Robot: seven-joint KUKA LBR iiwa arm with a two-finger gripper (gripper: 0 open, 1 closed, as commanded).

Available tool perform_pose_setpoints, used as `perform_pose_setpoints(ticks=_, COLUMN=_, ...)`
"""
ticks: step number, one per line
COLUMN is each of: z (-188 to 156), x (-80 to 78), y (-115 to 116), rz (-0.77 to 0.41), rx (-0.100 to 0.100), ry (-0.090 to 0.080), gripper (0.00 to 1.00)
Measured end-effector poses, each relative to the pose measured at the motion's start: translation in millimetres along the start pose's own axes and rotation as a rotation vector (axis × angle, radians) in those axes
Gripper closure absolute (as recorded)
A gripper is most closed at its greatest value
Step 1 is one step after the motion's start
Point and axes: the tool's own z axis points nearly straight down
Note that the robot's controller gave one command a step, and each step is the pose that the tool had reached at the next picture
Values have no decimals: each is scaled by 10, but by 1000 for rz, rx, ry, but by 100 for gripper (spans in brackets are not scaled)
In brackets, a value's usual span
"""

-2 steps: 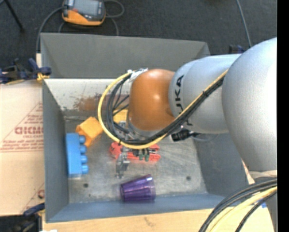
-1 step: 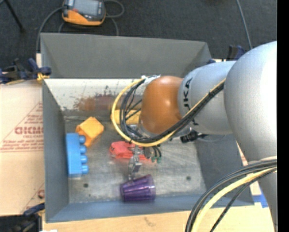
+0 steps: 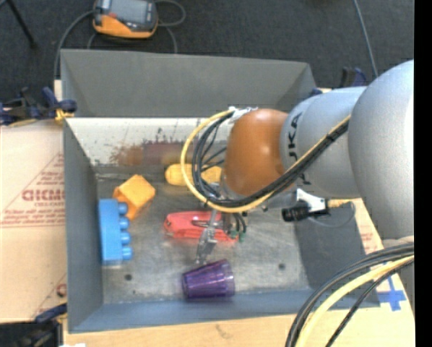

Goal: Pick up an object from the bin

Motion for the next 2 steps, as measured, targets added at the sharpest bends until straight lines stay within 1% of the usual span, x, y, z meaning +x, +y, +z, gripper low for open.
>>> perform_pose_setpoints(ticks=1, z=89, x=-29, y=-79, rz=105, rx=4, ry=3, gripper=0)
perform_pose_setpoints(ticks=2, z=154, x=-28, y=-190, rz=161, rx=-8, ry=-1, gripper=100)
